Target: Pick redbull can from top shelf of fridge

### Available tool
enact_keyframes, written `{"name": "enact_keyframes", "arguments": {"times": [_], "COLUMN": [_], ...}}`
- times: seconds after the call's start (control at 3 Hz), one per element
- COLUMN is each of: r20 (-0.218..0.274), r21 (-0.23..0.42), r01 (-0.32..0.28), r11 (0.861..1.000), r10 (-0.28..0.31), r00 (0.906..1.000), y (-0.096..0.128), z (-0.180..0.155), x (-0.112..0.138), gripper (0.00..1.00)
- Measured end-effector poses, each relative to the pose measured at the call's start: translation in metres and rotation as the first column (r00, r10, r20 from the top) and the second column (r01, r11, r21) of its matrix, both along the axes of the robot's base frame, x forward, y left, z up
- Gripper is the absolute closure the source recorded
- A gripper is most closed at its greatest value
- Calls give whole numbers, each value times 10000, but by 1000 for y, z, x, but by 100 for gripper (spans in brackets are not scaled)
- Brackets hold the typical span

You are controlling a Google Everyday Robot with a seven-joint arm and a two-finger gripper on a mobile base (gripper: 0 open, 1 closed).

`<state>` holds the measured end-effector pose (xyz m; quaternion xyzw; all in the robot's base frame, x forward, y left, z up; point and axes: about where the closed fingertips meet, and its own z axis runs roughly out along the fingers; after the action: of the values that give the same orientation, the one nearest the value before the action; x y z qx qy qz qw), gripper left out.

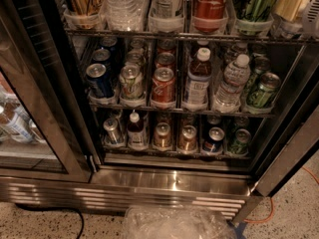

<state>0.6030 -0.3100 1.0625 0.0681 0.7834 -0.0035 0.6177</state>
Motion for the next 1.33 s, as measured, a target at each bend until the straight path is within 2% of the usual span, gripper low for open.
{"name": "enact_keyframes", "arguments": {"times": [0.33,0.67,1.0,1.33], "r20": [18,19,19,20], "r21": [-7,-7,-7,-7], "r01": [151,153,152,152], "r11": [9999,9999,9999,9999], "r10": [-151,-153,-152,-152], "r00": [9999,9999,9999,9999], "y": [-3,-3,-3,-3], "z": [-1,-1,-1,-1], "x": [3,3,3,3], "gripper": [42,61,84,100]}}
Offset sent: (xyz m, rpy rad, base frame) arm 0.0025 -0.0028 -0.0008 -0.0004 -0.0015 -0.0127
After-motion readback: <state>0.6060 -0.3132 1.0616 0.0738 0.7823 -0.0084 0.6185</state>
